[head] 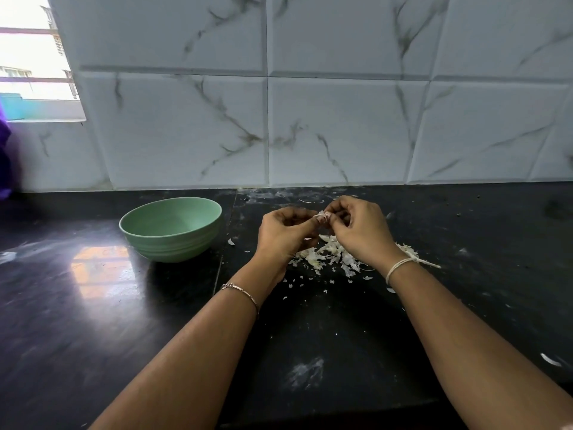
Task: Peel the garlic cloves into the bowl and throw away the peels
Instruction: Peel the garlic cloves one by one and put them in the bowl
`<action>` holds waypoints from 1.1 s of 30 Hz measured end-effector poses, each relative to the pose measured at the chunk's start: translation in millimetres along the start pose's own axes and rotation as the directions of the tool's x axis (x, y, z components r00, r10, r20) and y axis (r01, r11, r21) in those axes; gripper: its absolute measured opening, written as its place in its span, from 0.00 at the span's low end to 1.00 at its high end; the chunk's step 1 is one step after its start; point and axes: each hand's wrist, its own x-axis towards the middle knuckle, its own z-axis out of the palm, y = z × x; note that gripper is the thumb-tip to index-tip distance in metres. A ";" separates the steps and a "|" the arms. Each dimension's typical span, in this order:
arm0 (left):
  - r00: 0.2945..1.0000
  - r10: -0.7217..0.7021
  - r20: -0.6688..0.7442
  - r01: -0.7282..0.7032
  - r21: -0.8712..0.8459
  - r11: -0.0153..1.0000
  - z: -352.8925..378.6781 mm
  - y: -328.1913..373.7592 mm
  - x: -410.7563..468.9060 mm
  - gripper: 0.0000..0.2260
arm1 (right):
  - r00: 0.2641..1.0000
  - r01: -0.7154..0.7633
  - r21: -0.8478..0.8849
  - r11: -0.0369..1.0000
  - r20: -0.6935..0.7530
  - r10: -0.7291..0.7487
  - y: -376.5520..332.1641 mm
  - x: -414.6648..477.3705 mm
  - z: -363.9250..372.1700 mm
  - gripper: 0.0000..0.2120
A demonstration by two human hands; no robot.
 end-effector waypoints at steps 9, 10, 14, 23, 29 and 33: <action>0.999 0.000 0.034 0.001 -0.008 1.000 -0.6 -1.9 1.4 0.06 | 1.000 0.007 -0.172 0.985 -0.015 -0.010 -5.9 -2.5 -4.5 0.05; 0.999 -0.001 0.033 0.002 -0.004 1.000 -0.4 -2.5 1.7 0.06 | 1.000 0.009 -0.197 0.980 -0.017 -0.013 -6.5 -3.3 -4.5 0.05; 1.000 -0.012 0.025 0.012 -0.013 1.000 0.2 -3.0 2.5 0.08 | 1.000 0.024 -0.273 0.962 -0.011 -0.028 -8.7 -5.0 -3.8 0.05; 0.992 -0.108 0.059 0.114 -0.109 0.987 -2.6 -4.8 4.3 0.08 | 1.000 -0.028 -0.194 0.981 0.003 0.029 -7.9 -3.1 -4.2 0.04; 0.989 -0.122 0.089 0.132 -0.118 0.984 -4.2 -4.7 4.9 0.06 | 0.999 -0.052 -0.188 0.981 -0.006 0.052 -10.0 -3.8 -5.1 0.04; 0.990 -0.104 0.098 0.111 -0.077 0.991 -4.9 -4.7 4.4 0.06 | 0.998 -0.060 -0.217 0.974 -0.005 0.060 -9.5 -4.0 -5.6 0.04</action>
